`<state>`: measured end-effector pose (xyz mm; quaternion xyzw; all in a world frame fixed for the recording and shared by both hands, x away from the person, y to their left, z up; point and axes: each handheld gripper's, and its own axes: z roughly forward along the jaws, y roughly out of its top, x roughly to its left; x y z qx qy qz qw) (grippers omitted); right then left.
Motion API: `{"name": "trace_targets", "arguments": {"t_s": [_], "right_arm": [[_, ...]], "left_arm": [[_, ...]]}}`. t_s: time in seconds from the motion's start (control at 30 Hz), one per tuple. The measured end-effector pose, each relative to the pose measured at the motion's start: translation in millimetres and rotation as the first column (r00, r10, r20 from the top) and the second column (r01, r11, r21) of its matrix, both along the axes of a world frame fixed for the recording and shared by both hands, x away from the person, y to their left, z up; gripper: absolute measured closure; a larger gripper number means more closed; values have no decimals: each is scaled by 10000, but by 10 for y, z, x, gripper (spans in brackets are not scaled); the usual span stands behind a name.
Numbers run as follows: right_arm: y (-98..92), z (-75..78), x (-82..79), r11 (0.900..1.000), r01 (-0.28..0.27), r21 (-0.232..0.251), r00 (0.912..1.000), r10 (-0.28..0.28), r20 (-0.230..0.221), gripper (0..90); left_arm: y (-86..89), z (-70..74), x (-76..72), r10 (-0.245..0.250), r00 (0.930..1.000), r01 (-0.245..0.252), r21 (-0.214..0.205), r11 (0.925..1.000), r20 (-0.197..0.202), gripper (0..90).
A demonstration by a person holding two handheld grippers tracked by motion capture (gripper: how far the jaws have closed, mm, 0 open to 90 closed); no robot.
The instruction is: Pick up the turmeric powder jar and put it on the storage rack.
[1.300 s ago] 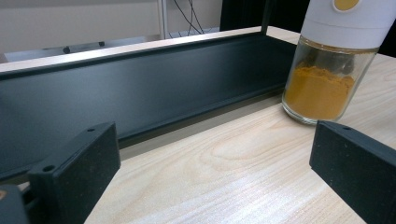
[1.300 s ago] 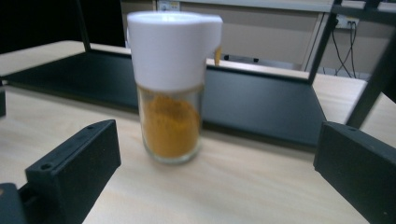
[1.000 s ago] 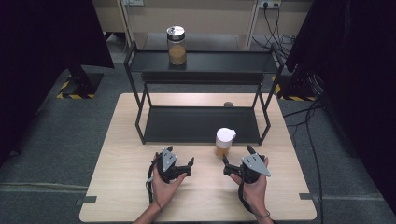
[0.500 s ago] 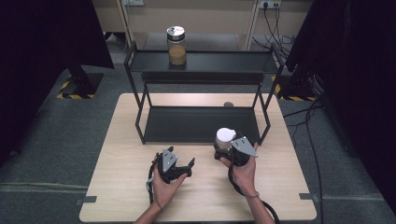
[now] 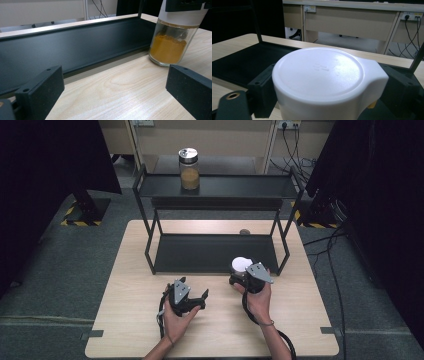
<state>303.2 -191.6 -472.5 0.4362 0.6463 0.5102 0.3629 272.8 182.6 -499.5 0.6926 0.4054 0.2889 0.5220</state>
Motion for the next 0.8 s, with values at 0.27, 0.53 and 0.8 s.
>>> {"name": "trace_targets", "arguments": {"t_s": [0.27,0.53,0.8], "right_arm": [[29,-15,-1,10000,34,3,10000,-34,92,196],[27,0,11,10000,6,-13,10000,-6,42,198],[2,85,39,9999,-90,82,9996,93,-254,199]], "left_arm": [[-2,-2,-3,-10,10000,10,14,10000,27,10],[-2,0,0,-15,10000,15,23,10000,15,10],[-1,-3,-2,-36,10000,36,23,10000,45,10]]}}
